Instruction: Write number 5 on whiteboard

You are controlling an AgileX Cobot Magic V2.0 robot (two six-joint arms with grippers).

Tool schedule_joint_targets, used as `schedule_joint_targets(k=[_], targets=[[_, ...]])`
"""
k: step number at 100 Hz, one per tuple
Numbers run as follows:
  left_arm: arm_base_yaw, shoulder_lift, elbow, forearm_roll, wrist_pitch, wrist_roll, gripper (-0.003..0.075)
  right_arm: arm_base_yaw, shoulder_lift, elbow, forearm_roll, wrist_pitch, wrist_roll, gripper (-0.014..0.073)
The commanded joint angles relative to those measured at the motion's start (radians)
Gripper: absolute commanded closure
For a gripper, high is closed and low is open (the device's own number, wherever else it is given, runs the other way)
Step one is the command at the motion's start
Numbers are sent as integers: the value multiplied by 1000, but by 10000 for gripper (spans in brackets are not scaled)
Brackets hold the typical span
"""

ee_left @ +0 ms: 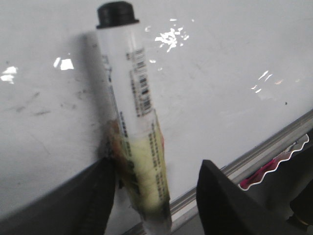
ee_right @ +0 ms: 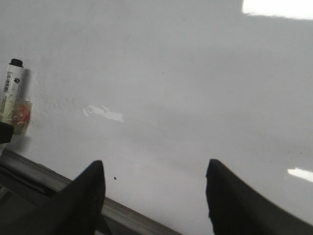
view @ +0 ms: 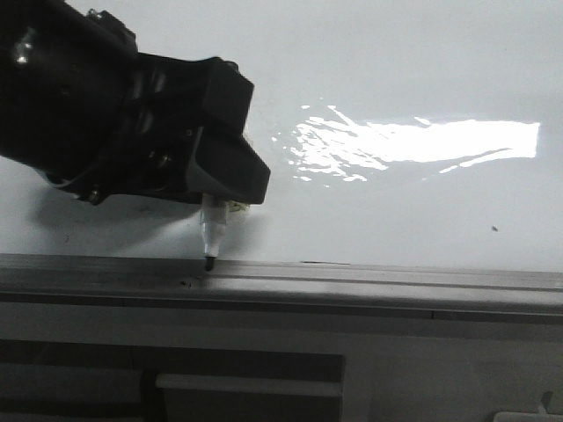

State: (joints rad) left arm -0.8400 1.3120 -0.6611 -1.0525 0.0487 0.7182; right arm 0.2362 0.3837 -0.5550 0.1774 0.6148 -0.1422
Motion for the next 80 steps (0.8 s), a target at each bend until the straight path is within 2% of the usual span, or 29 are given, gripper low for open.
schedule_joint_targets(k=[1, 8, 10, 15, 23, 43, 60, 80], targets=[[1, 4, -23, -9, -38, 1, 436, 3, 16, -36, 16, -66, -13, 188], [1, 4, -23, -4, -17, 1, 570, 18, 16, -36, 26, -66, -14, 188], [1, 4, -23, -4, -5, 1, 636, 25, 16, -36, 34, -66, -16, 188], [1, 4, -23, 11, 17, 3, 737, 46, 16, -38, 59, -61, -34, 188], [-5, -7, -30, 73, 77, 11, 741, 89, 20, -51, 136, -35, -137, 188], [-98, -79, -87, 535, 168, 11, 741, 228, 102, -92, 331, 38, -466, 188], [-201, -140, -92, 876, 170, 11, 740, 333, 199, -117, 340, -2, -548, 188], [-277, -160, -92, 1046, 165, 11, 741, 452, 303, -156, 360, -56, -605, 188]])
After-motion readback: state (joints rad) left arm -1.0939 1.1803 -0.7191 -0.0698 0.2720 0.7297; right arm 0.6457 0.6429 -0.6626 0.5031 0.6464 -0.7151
